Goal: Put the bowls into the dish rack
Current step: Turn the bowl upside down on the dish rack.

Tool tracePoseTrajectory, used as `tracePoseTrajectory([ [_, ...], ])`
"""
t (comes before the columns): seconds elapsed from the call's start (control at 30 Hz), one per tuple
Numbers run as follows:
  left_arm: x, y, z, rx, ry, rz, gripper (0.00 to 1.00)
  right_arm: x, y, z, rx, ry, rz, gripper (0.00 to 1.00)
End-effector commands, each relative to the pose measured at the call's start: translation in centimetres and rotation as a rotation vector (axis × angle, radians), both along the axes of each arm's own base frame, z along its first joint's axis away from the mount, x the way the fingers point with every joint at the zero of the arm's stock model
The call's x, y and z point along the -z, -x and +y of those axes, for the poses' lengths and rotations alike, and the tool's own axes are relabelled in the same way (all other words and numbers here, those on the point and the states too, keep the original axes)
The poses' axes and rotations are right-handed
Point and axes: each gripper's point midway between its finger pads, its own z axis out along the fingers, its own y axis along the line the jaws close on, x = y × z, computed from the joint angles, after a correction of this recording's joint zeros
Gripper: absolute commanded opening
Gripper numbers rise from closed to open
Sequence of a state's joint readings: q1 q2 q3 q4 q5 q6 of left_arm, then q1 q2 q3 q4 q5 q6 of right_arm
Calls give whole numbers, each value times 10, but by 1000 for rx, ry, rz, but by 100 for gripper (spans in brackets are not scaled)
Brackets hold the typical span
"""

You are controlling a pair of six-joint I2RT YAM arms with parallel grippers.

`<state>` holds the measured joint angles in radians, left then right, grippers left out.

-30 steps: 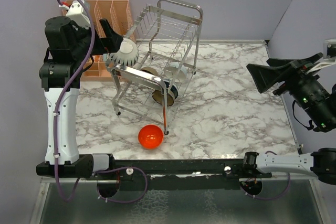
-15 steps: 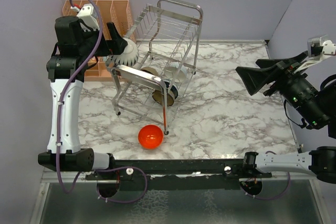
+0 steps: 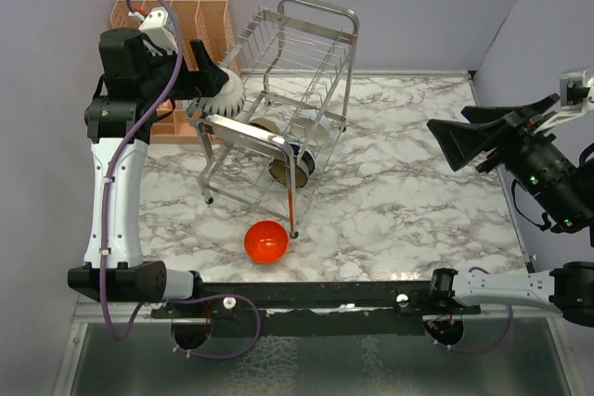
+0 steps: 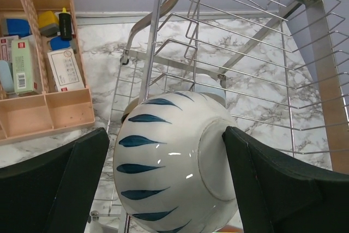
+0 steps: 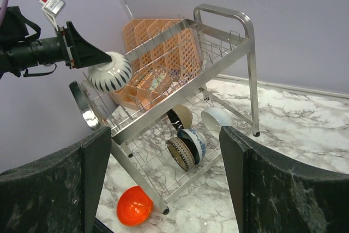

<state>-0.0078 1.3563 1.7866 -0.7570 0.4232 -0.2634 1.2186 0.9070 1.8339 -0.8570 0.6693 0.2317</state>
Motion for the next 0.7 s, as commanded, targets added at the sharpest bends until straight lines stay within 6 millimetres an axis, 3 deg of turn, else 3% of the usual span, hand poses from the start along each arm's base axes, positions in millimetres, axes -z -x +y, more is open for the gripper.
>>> tracePoseTrajectory([
  [0.0,2,3,-11,61,28,24,88,-7,0,-4,8,-22,-21,80],
  [0.3,-28,7,-25,121,86,-39,82,-7,0,-11,27,-34,-27,80],
  [0.67,-46,9,-34,164,115,-75,79,-6,1,-19,41,-46,-27,80],
])
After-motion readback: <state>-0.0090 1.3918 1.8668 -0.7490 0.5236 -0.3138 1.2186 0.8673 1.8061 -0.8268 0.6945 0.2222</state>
